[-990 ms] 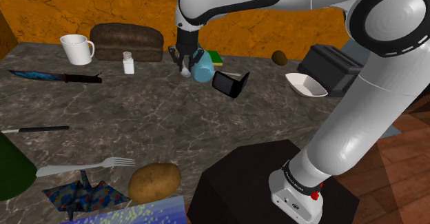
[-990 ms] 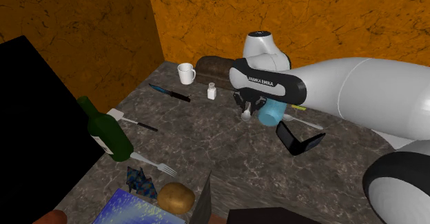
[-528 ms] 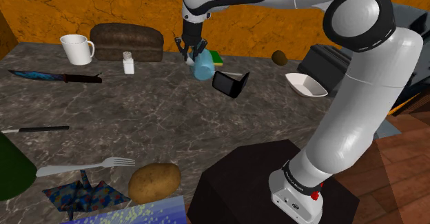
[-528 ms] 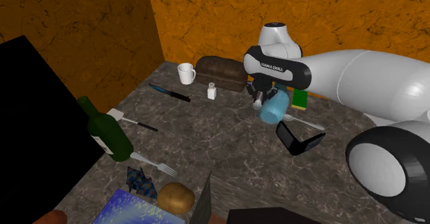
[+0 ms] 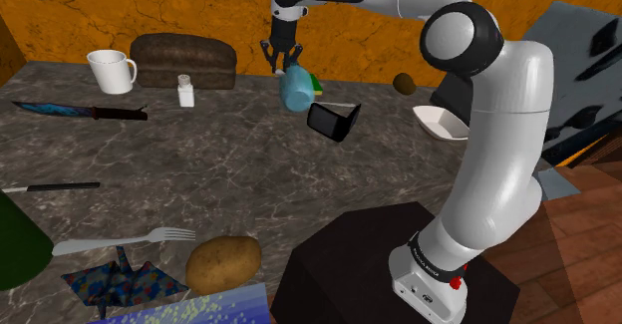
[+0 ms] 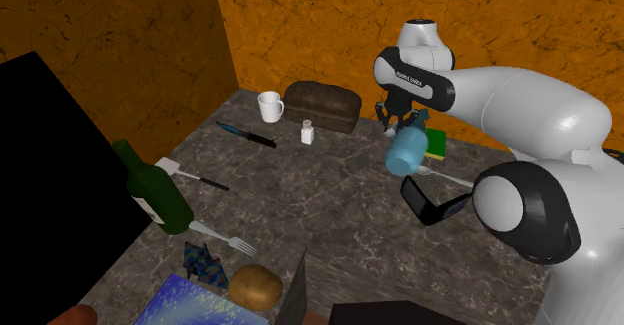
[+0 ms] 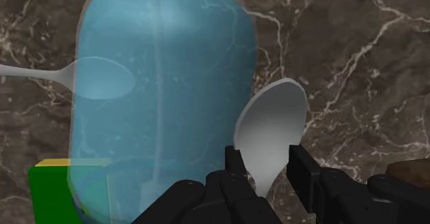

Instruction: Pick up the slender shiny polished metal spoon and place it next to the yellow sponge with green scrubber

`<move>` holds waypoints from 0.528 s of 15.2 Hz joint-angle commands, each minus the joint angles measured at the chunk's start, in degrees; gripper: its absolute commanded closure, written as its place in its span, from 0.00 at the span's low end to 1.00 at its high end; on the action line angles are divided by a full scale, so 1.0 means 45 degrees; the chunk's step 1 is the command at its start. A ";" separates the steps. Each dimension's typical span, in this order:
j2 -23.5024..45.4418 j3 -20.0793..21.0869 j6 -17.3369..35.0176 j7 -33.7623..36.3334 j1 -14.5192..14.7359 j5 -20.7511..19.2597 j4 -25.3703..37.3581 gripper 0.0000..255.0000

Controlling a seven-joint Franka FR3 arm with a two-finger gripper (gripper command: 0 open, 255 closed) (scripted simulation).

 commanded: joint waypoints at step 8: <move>0.3783 -0.0977 -0.1958 -0.1359 0.0134 -0.0272 0.5806 1.00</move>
